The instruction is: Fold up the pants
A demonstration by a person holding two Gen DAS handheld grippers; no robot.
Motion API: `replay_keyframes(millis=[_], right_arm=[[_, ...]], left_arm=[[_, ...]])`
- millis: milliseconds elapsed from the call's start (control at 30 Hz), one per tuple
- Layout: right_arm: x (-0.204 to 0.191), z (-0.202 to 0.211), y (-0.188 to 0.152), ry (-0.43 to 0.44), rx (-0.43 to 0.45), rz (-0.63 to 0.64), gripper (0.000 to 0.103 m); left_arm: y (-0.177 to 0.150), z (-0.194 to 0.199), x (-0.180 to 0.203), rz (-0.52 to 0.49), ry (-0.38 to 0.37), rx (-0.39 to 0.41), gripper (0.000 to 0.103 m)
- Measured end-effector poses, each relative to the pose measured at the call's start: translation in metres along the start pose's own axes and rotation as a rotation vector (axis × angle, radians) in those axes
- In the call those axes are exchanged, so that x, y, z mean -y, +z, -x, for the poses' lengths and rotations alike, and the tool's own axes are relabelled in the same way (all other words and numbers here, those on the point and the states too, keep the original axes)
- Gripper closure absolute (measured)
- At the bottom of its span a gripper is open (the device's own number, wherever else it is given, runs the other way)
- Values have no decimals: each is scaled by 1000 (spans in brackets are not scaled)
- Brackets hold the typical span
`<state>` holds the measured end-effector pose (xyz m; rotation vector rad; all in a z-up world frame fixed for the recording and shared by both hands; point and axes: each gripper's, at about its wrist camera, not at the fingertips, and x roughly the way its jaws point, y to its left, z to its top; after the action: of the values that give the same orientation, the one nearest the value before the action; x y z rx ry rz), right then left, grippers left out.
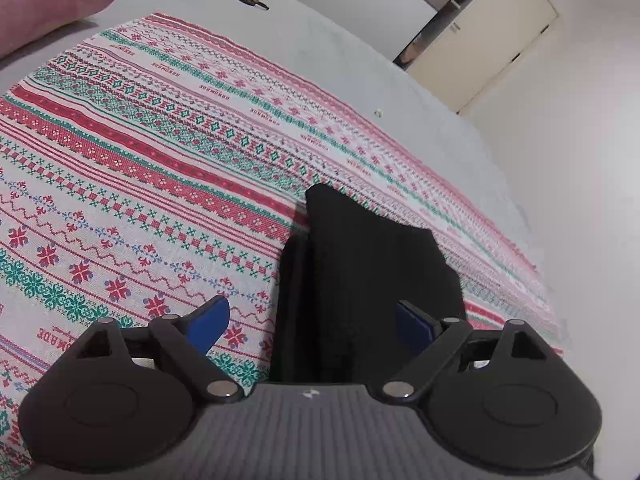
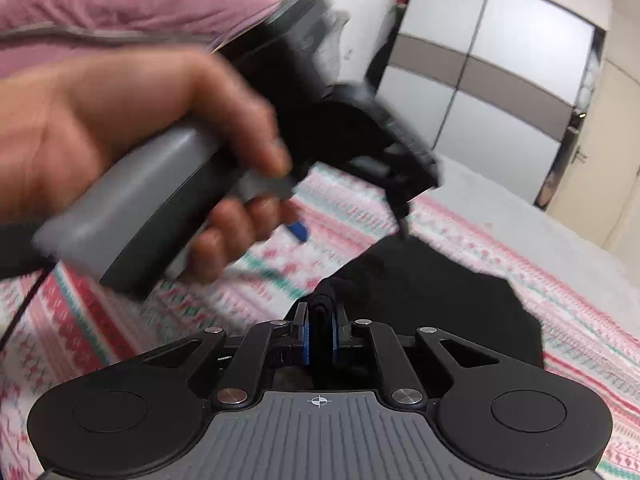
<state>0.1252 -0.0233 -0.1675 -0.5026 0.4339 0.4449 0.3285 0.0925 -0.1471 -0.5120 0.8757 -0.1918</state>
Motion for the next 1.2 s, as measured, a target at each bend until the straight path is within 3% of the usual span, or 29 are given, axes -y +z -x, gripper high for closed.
replay_keyframes(millis=[133, 200, 300, 367, 433, 567, 667, 867, 1033, 1200], right_arm=[[1, -15, -4, 70, -68, -22, 85], [13, -7, 2, 128, -89, -50, 65], [53, 13, 13, 252, -118, -166, 45], [90, 27, 19, 321, -123, -268, 44], [128, 36, 24, 329, -116, -354, 44], [205, 26, 11, 158, -112, -451, 45], [241, -2, -11, 132, -164, -575, 61], [274, -43, -55, 111, -320, -857, 54], [278, -62, -69, 149, -362, -894, 52], [275, -63, -73, 165, -321, -890, 50]], left_arm=[[-1, -2, 3, -21, 20, -6, 0], [-2, -4, 4, -32, 23, -9, 0], [-4, -5, 8, -52, 22, -16, 0], [-6, -8, 11, -64, 23, -23, 0], [-9, -11, 15, -77, 26, -30, 0], [-14, -19, 20, -98, 37, -49, 0], [-16, -26, 21, -104, 53, -64, 0], [-24, -46, 24, -126, 84, -109, 0], [-29, -54, 31, -173, 89, -106, 0], [-34, -57, 39, -219, 116, -93, 0]])
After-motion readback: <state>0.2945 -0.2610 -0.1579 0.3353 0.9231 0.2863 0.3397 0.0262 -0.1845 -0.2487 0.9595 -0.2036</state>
